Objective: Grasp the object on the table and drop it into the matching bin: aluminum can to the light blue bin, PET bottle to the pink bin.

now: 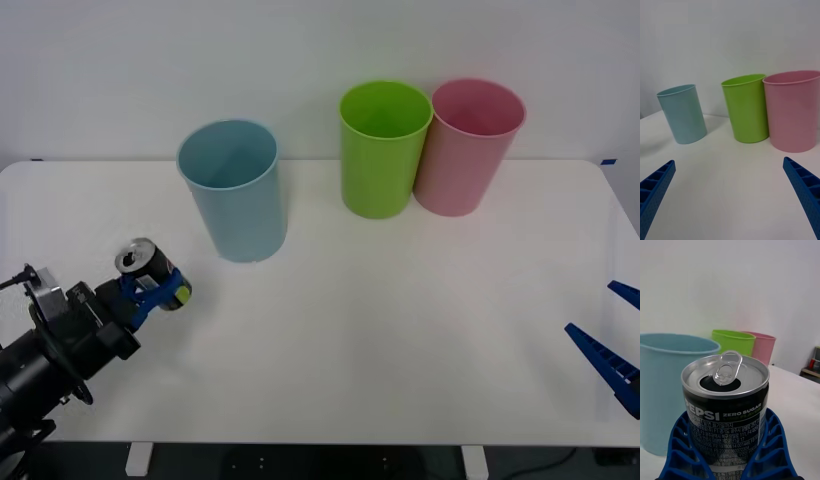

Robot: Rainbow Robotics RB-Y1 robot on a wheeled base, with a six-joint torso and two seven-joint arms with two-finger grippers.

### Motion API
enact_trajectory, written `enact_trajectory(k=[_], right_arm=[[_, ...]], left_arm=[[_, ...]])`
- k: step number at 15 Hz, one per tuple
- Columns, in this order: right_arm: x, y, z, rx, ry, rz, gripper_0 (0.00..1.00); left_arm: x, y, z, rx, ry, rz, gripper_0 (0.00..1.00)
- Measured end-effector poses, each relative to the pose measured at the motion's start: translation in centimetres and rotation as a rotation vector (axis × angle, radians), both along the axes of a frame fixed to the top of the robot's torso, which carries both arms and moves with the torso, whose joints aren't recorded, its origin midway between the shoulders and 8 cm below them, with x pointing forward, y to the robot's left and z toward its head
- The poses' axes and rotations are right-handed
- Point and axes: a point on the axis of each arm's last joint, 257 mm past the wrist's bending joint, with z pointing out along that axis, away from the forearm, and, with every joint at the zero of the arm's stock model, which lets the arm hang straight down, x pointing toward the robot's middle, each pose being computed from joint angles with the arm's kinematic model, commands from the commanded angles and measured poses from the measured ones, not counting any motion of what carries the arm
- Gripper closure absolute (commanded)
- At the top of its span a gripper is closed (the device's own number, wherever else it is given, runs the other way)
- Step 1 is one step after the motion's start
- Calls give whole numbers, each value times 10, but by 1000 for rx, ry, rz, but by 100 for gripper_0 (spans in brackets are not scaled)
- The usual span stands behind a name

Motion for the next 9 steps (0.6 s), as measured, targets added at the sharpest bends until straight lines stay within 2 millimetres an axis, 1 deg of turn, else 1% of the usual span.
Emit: enact_trajectory(k=[4,9], right_arm=[[0,0,0,0,0,0,0],[0,0,0,0,0,0,0]], left_arm=[[11,11,43,-55,-30,18,100],[36,21,91,-82,-103,53,100]])
